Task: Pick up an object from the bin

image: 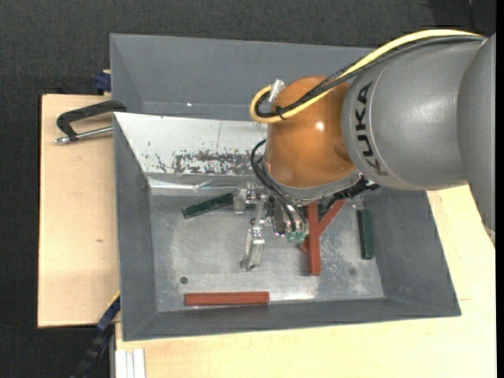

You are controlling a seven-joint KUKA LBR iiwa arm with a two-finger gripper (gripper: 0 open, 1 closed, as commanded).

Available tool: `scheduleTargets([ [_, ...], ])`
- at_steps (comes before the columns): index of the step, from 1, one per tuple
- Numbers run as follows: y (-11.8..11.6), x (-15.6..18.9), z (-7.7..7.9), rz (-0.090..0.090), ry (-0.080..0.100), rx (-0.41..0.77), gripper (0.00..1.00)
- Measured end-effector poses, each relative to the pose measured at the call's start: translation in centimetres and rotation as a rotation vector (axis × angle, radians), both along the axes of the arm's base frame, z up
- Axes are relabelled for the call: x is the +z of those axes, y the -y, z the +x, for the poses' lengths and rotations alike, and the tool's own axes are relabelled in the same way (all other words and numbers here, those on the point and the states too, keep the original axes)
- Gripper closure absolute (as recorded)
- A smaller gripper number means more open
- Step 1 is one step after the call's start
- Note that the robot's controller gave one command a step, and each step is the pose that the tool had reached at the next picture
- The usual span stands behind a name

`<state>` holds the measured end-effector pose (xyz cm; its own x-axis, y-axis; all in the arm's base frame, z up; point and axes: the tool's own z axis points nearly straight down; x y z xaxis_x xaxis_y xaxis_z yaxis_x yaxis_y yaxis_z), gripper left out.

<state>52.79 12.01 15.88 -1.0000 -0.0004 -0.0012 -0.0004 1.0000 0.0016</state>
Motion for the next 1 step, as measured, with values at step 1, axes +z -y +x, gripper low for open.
scheduleTargets([
  [1, -3.48, -6.48, 5.96, 0.002, 0.013, 0.048, 0.00],
])
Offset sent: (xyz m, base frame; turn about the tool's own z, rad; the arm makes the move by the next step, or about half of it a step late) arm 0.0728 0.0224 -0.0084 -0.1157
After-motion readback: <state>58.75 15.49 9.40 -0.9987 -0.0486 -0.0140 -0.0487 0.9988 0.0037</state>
